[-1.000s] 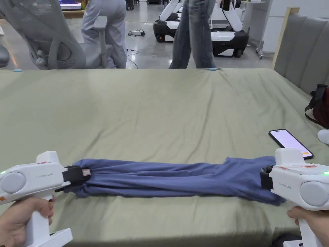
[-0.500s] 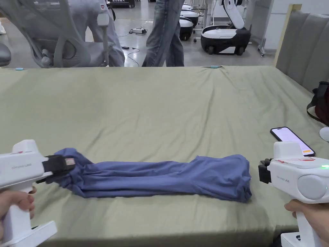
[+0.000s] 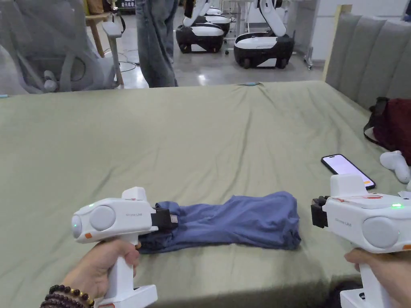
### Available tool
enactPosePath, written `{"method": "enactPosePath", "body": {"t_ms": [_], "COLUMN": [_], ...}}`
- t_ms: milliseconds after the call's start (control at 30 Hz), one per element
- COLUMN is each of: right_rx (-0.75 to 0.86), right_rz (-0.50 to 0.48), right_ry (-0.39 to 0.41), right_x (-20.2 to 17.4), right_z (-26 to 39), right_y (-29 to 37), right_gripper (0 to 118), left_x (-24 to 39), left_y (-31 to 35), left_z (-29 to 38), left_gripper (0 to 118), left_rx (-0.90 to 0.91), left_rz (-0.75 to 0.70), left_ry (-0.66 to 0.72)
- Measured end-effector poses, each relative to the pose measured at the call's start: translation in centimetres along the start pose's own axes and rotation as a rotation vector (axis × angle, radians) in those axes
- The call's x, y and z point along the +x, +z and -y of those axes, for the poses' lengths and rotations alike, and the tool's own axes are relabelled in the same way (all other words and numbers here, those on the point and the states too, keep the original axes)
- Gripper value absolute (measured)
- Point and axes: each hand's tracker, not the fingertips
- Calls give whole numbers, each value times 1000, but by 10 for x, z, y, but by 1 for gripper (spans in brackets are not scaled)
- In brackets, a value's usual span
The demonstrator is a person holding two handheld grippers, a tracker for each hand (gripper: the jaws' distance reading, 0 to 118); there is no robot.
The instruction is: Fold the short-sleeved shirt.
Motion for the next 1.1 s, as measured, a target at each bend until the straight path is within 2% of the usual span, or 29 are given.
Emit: {"method": "enactPosePath", "body": {"t_ms": [67,100,133,167,200,233,267,367,400,433,467,500,567,700,800,1100], "right_rx": [-2,-2,-3,-4,-5,-5,-4,1,4,6,8,7,4,-11,-16,-32], "right_rz": [2,1,1,1,0,-2,-5,-22,-30,-38,-45,-52,-63,-80,-78,-41], "right_ry": [4,7,9,12,14,14,12,14,14,14,14,14,19,31,33,5], "right_x": [3,4,4,3,3,1,-1,-9,-12,-14,-16,-19,-23,-28,-25,-4], "right_z": [0,0,0,-1,-1,-3,-4,-5,-5,-5,-5,-5,-4,-1,1,8], "right_y": [1,1,1,1,0,0,-1,-4,-4,-5,-5,-6,-8,-11,-11,-9], "right_gripper": [0,0,0,0,0,0,0,0,0,0,0,0,0,0,0,0], "left_x": [1,1,2,10,13,15,14,9,4,1,-4,-9,-14,-25,-22,43], "left_y": [6,11,18,30,40,53,66,93,99,106,108,107,100,75,50,-39], "left_z": [0,-4,-8,-11,-14,-15,-18,-20,-23,-20,-20,-18,-11,-2,0,3], "left_gripper": [25,35,53,82,101,113,118,118,109,86,39,3,1,1,1,0], "left_rx": [22,27,33,46,99,171,240,294,278,257,240,233,212,131,83,-54], "left_rz": [15,34,63,62,45,18,-13,-37,-39,-39,-30,-34,-84,-17,-23,97], "left_ry": [-13,-1,12,-2,-34,-67,-102,-126,-115,-92,-80,-69,-59,-32,-29,-77]}}
